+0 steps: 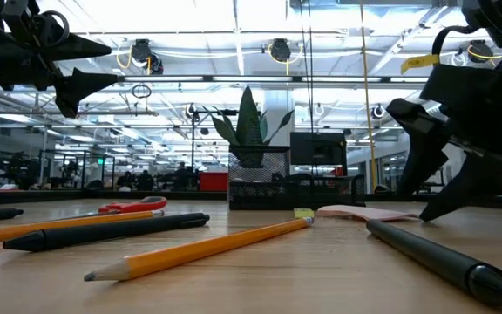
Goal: Pick and place office supplies into organizer
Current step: Put the pink sticky notes into the black desk organizer
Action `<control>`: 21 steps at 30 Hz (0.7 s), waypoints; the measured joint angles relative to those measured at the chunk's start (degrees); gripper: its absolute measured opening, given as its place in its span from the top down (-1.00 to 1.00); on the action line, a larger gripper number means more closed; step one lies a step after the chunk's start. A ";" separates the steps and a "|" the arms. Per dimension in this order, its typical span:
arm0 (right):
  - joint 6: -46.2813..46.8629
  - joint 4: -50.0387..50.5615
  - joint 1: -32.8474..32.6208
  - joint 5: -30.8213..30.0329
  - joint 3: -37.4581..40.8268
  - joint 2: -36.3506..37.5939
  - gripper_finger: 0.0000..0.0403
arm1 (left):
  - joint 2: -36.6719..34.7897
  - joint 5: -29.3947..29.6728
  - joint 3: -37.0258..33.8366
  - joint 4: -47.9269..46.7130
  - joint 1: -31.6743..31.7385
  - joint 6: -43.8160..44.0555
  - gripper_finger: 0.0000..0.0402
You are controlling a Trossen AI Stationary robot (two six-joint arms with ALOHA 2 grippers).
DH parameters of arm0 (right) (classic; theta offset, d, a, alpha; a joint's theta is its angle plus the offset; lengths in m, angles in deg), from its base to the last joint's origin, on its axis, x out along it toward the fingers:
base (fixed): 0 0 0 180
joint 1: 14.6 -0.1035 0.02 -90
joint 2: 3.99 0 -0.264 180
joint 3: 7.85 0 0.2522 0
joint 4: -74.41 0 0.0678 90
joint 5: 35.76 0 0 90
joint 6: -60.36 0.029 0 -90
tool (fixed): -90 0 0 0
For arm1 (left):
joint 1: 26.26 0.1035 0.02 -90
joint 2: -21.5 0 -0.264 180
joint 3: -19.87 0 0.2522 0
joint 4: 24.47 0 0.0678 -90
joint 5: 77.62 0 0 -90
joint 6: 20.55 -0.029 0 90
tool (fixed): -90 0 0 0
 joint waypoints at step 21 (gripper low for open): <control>1.47 -0.81 3.25 3.29 -0.17 -3.01 0.66 | 0.00 0.03 -0.01 -0.45 0.00 0.46 -0.27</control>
